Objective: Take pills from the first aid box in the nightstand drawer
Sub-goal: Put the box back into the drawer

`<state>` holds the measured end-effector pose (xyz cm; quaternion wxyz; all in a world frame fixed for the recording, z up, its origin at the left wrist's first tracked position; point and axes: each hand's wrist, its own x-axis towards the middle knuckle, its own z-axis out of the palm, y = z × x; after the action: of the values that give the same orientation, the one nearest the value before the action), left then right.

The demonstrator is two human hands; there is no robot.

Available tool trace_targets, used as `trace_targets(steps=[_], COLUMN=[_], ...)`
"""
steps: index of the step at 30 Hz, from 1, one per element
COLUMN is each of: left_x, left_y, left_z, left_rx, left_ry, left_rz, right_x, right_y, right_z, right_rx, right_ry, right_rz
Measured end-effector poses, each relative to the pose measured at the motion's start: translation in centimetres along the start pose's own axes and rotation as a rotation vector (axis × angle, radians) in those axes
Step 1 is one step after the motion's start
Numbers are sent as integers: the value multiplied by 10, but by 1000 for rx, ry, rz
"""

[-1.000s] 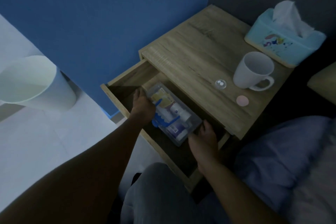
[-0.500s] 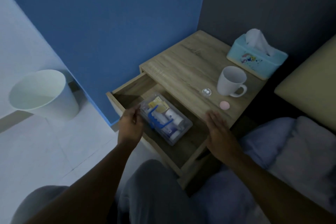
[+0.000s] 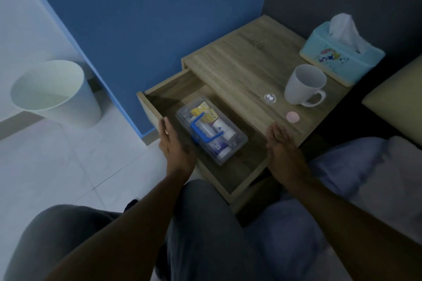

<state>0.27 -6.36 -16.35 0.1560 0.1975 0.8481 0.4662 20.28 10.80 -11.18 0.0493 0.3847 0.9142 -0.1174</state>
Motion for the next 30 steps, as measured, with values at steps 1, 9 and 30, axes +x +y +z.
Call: trace_targets(steps=[1,9,30], left_x=[3,17,62], left_y=[-3,-36,43], left_z=[0,0,92], left_rx=[-42,-229,-405], left_ry=[37,-287,-450], left_rz=[-70,-349,-165], right_x=[1,0,5], right_y=[1,2,11], right_z=[0,-6,2], right_rx=[4,49,11], right_ry=[5,25,105], right_rz=[-3,-16,11])
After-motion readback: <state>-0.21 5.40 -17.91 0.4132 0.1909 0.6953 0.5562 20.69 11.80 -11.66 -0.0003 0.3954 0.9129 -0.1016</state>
